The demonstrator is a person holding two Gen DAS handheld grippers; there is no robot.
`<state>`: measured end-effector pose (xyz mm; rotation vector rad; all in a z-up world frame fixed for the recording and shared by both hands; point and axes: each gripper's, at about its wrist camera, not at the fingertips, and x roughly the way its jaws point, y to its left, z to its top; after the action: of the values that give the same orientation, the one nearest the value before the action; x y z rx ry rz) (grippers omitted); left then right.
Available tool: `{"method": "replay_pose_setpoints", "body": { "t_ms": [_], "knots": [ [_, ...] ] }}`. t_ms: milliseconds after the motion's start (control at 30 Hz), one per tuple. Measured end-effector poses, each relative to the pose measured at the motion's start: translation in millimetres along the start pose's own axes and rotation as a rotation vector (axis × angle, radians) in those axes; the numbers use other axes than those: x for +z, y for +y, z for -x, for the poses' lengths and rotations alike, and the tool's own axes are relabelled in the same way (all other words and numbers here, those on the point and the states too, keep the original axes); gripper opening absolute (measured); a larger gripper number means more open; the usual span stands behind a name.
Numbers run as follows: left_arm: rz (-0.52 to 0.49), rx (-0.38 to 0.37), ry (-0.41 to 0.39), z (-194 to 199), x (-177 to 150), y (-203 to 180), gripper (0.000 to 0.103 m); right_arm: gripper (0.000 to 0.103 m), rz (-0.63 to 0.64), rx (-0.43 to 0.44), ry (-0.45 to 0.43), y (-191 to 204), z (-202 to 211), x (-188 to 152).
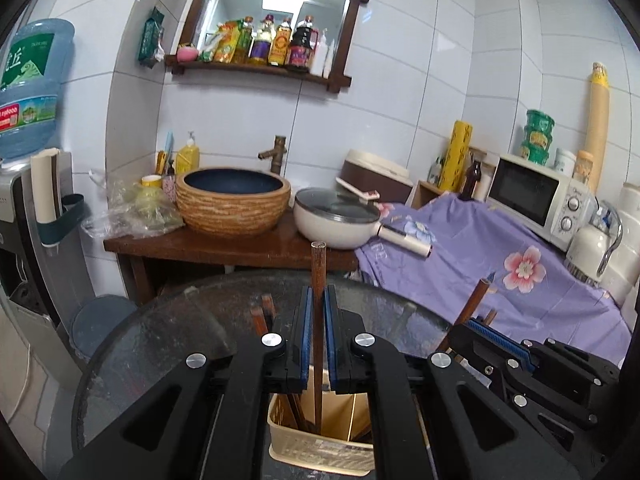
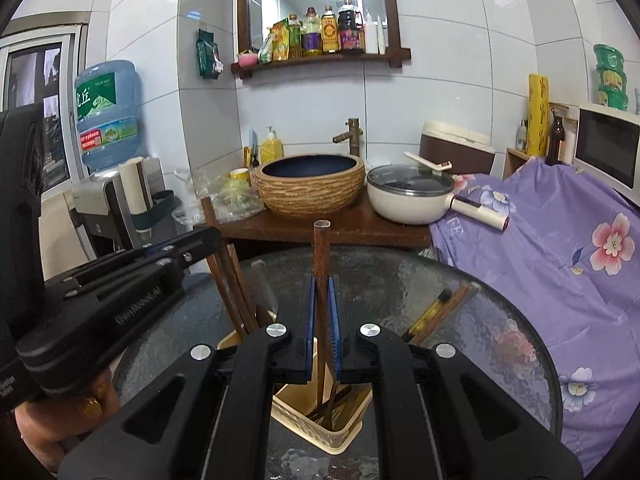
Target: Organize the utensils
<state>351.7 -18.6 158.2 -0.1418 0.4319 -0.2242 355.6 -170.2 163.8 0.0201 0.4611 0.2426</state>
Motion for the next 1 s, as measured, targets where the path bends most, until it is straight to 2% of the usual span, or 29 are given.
{"method": "replay_pose_setpoints", "body": {
  "t_ms": [233, 500, 533, 600, 633, 767, 800, 833, 867, 933, 1000],
  "knots": [
    [0.002, 0.001, 0.065, -20, -24, 7, 0.006, 0.006, -0.004, 0.003, 0.038, -2, -15, -17],
    [0.001, -0.01, 0.086, -26, -33, 7, 0.005, 0.007, -0.012, -0.001, 0.015, -8, -13, -19],
    [0.002, -0.012, 0.08, -24, -32, 7, 0.005, 0.011, -0.012, -0.007, 0.001, -9, -9, -20],
    [0.001, -0.023, 0.062, -14, -29, 7, 0.009, 0.035, -0.02, -0.015, -0.022, -12, -1, -21],
    [-0.001, -0.028, 0.056, -11, -28, 7, 0.017, 0.052, -0.025, -0.016, -0.037, -14, 4, -21],
    [-0.008, -0.032, -0.027, 23, -26, 9, 0.056, 0.054, -0.003, -0.042, -0.094, -13, 32, -27],
    [-0.011, -0.026, -0.052, 33, -26, 10, 0.059, 0.056, 0.002, -0.041, -0.104, -12, 38, -28],
    [-0.012, -0.021, -0.074, 42, -28, 11, 0.064, 0.062, 0.009, -0.045, -0.124, -11, 48, -32],
    [-0.012, -0.02, -0.09, 50, -29, 12, 0.075, 0.072, 0.014, -0.052, -0.14, -10, 55, -37],
    [-0.013, -0.019, -0.125, 67, -36, 13, 0.092, 0.081, 0.026, -0.075, -0.17, -8, 70, -50],
    [-0.018, -0.005, -0.168, 87, -50, 16, 0.096, 0.083, 0.04, -0.087, -0.183, -6, 83, -65]
  ]
}}
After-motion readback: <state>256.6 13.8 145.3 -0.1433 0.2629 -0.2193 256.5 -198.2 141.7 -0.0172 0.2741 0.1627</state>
